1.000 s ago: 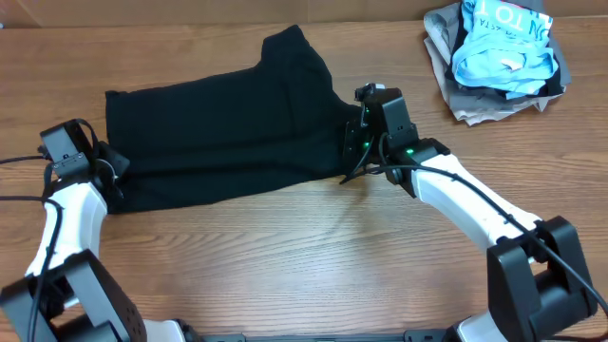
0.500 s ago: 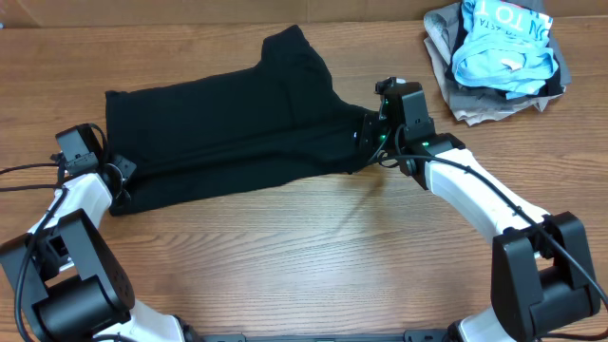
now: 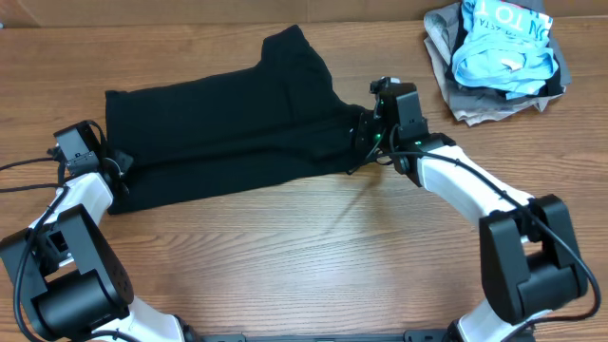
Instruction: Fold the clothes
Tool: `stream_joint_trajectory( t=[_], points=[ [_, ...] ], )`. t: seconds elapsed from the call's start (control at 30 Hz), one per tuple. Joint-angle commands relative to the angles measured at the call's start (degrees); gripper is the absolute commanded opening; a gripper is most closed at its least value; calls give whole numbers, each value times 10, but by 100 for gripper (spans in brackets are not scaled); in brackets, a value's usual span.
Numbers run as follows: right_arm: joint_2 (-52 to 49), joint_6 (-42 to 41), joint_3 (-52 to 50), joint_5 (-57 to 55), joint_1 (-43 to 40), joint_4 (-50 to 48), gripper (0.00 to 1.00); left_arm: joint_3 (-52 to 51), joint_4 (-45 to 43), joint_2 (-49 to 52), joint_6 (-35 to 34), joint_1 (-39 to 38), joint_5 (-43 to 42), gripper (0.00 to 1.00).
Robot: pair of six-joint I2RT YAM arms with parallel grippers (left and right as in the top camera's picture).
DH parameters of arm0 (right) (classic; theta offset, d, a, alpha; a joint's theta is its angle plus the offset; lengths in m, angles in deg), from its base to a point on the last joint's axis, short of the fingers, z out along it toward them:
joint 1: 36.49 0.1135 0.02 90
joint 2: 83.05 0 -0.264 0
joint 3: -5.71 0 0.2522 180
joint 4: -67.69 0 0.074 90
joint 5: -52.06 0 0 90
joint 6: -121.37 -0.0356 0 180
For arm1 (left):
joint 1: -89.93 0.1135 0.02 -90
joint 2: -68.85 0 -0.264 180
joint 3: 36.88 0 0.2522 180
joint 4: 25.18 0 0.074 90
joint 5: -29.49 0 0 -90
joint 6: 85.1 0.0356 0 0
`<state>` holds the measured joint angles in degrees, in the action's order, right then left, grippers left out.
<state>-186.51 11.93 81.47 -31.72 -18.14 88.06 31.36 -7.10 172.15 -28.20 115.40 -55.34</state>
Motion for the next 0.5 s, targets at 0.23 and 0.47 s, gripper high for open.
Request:
stream_joint_trajectory(
  t=[0.23, 0.47],
  points=[
    [-2, 4, 15, -14, -7, -30, 4, 12, -33, 9, -8, 0, 23, 8],
    [-2, 4, 15, -17, -7, -30, 56, 12, -38, 9, -7, 0, 23, 100]
  ],
)
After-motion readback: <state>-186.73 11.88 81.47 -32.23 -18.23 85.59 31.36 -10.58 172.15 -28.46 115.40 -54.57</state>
